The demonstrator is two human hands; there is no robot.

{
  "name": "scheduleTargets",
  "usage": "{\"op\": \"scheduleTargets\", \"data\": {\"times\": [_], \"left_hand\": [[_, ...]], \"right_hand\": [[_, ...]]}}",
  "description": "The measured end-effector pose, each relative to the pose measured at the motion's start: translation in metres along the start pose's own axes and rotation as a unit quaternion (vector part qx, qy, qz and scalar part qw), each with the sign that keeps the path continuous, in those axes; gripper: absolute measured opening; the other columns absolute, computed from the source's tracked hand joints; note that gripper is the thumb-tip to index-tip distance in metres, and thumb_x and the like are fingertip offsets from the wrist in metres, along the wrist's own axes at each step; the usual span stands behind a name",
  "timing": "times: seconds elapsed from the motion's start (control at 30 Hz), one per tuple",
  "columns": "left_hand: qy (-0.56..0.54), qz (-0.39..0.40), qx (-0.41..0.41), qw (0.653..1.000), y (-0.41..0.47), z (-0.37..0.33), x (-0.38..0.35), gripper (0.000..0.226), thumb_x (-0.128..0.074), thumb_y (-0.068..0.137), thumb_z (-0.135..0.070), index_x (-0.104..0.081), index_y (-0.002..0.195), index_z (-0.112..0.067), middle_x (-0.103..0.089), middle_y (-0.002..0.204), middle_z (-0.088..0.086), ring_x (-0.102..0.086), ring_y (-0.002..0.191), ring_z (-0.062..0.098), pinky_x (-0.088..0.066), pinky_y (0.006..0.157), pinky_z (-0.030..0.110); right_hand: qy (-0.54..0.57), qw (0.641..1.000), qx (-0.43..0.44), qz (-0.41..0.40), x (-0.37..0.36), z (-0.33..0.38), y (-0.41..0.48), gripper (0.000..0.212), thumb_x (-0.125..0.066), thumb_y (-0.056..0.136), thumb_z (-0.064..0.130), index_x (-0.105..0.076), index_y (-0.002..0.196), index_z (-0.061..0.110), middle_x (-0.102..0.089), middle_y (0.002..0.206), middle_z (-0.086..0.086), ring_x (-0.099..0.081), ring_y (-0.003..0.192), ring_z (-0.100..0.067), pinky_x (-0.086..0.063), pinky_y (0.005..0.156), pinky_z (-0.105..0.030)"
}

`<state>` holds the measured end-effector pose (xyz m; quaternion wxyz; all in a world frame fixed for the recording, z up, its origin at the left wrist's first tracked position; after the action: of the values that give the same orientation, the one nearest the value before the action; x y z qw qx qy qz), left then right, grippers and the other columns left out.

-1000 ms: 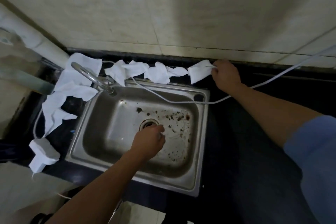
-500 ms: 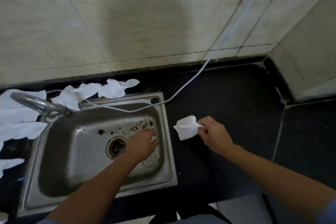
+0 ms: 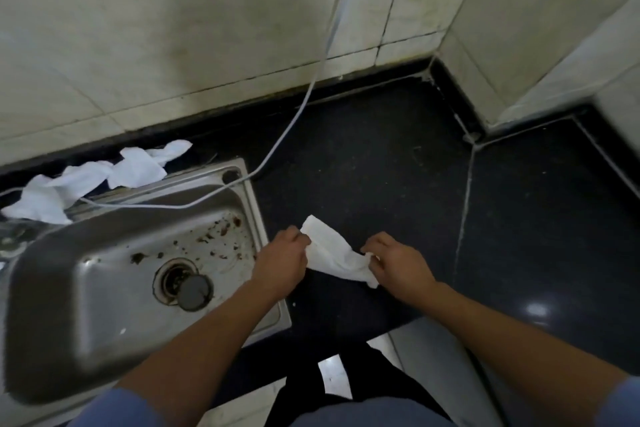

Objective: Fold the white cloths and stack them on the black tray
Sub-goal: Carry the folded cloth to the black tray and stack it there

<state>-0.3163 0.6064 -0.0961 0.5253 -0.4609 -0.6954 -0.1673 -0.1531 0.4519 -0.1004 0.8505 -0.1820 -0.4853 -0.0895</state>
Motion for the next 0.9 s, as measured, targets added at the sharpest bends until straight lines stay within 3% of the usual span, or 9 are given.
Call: {"op": "scheduleTargets", "data": {"times": [0.07,0.17,0.3,0.4,0.53,0.7,0.8,0.9], "left_hand": [[0.020,-0.003,-0.033,0.999,0.017,-0.011,-0.004,0.039,-0.053,0.086,-0.007,-0.057,0.125,-0.014,-0.050,0.130,0.006,-0.048,0.114,0.027,-0.047,0.086,0.038],[0.094,0.076,-0.037,0.992,0.034,-0.022,-0.016,0.054,-0.056,0.086,-0.013,-0.045,0.138,-0.020,-0.038,0.144,0.005,-0.038,0.126,0.028,-0.037,0.099,0.038],[0.189,0.156,0.019,0.969,0.036,-0.029,-0.030,0.049,-0.054,0.087,-0.019,-0.045,0.135,-0.022,-0.045,0.133,0.008,-0.039,0.123,0.027,-0.035,0.100,0.038],[0.177,0.164,0.061,0.968,0.026,-0.026,-0.037,0.033,-0.052,0.089,-0.022,-0.055,0.121,-0.017,-0.051,0.124,0.008,-0.044,0.117,0.026,-0.039,0.095,0.036],[0.085,0.138,0.096,0.982,0.022,-0.012,-0.026,0.021,-0.060,0.085,-0.032,-0.059,0.099,-0.016,-0.052,0.111,0.006,-0.047,0.108,0.023,-0.042,0.083,0.034],[-0.063,0.097,0.156,0.981,0.049,0.008,0.004,0.025,-0.076,0.075,-0.032,-0.053,0.069,-0.024,-0.056,0.081,0.000,-0.056,0.080,0.019,-0.042,0.067,0.028],[-0.114,0.063,0.183,0.974,0.071,0.020,0.012,0.018,-0.074,0.078,-0.028,-0.061,0.067,-0.021,-0.062,0.069,-0.001,-0.062,0.073,0.020,-0.043,0.063,0.026],[-0.090,-0.018,0.197,0.976,0.088,0.030,0.017,0.005,-0.064,0.084,-0.018,-0.065,0.082,-0.014,-0.063,0.087,0.009,-0.063,0.086,0.029,-0.047,0.070,0.032]], "right_hand": [[-0.018,1.000,-0.006,0.021,0.005,-0.014,0.005,0.036,-0.054,0.090,0.018,-0.061,0.125,0.018,-0.051,0.132,0.002,-0.061,0.104,-0.021,-0.047,0.076,-0.028],[-0.062,0.993,0.009,0.096,-0.002,-0.025,0.013,0.037,-0.052,0.091,0.020,-0.057,0.128,0.021,-0.043,0.139,0.000,-0.055,0.113,-0.022,-0.046,0.081,-0.032],[-0.046,0.992,0.036,0.108,-0.010,-0.032,0.010,0.019,-0.054,0.090,0.027,-0.060,0.106,0.017,-0.049,0.118,0.001,-0.058,0.090,-0.022,-0.042,0.069,-0.031],[0.058,0.996,0.001,0.063,0.004,-0.043,0.005,0.010,-0.061,0.083,0.025,-0.059,0.091,0.019,-0.056,0.100,0.005,-0.059,0.078,-0.019,-0.048,0.068,-0.035],[0.150,0.986,-0.056,0.042,0.035,-0.053,0.023,0.010,-0.065,0.082,0.021,-0.055,0.082,0.023,-0.059,0.074,0.005,-0.056,0.066,-0.012,-0.047,0.061,-0.034],[0.112,0.989,-0.092,0.033,0.052,-0.057,0.076,0.008,-0.060,0.086,0.027,-0.057,0.091,0.021,-0.064,0.083,-0.002,-0.061,0.077,-0.021,-0.049,0.065,-0.034],[0.053,0.990,-0.127,0.021,0.049,-0.063,0.105,0.018,-0.057,0.089,0.029,-0.058,0.100,0.015,-0.066,0.094,-0.010,-0.062,0.085,-0.029,-0.046,0.066,-0.033],[-0.017,0.989,-0.149,0.013,0.043,-0.068,0.119,0.025,-0.055,0.092,0.030,-0.055,0.111,0.014,-0.063,0.103,-0.012,-0.062,0.093,-0.032,-0.042,0.068,-0.032]]}}
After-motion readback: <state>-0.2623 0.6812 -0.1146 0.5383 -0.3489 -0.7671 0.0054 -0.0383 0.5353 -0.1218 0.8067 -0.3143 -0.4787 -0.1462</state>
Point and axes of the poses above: each hand's wrist, its own y-axis towards the middle knuckle, its own x-axis out of the back of the hand, z = x × y, the point moved 4 cm from there along y, towards the middle knuckle
